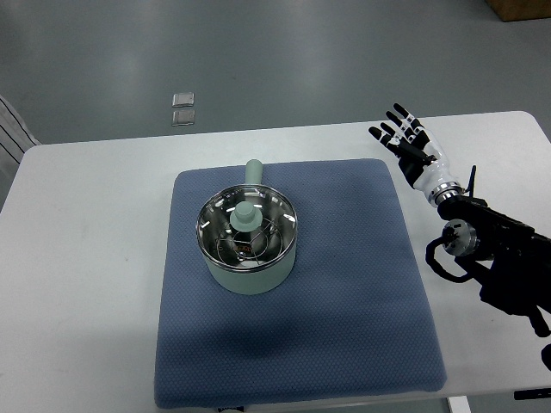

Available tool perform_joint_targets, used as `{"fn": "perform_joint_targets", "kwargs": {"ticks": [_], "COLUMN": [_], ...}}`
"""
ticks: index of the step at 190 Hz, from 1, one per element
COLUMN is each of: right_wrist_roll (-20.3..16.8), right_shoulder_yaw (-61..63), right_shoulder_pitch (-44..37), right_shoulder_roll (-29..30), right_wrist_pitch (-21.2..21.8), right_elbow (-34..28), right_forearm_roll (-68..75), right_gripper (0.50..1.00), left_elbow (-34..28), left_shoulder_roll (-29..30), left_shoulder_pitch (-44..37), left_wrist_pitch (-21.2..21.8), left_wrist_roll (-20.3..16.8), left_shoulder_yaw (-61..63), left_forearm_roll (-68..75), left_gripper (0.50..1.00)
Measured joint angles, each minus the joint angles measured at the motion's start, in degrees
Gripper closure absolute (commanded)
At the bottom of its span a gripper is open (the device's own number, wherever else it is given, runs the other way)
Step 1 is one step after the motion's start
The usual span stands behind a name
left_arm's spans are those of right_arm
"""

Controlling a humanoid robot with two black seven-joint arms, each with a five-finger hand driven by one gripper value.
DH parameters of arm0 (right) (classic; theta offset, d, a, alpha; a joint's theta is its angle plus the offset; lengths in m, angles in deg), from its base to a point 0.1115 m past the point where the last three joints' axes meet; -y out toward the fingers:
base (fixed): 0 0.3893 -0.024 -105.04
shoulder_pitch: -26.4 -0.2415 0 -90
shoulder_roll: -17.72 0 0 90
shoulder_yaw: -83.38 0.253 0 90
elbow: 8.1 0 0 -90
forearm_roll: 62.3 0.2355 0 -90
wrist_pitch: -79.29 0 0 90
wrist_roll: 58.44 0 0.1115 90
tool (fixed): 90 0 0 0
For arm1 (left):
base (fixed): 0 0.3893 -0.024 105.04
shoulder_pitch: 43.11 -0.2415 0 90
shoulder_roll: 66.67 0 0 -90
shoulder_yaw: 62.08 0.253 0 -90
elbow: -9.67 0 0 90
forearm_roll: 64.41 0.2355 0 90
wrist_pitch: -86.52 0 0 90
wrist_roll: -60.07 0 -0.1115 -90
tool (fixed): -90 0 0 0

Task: Open lid and place right of pot

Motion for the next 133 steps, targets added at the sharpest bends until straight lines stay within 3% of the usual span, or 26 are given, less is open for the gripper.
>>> {"fn": "perform_joint_targets", "kwargs": {"ticks": [133], "right_wrist_roll": [0.02], "right_shoulder_yaw": [0.09], "right_shoulder_pitch": [-0.15], "right_shoulder_roll": [-0.23], "right_wrist_pitch": [0.0], "right_elbow": [0.0], "right_forearm_roll": [0.0], "right_gripper": [0.572], "left_elbow": [0.07], "left_shoulder_roll": [0.0], "left_shoulder_pitch": [-0.07], "left_wrist_pitch": [0.0], "left_wrist_roll": [-0.17], "left_shoulder_yaw": [-0.12], "left_forearm_roll": [0.0], "left_gripper": [0.5]}}
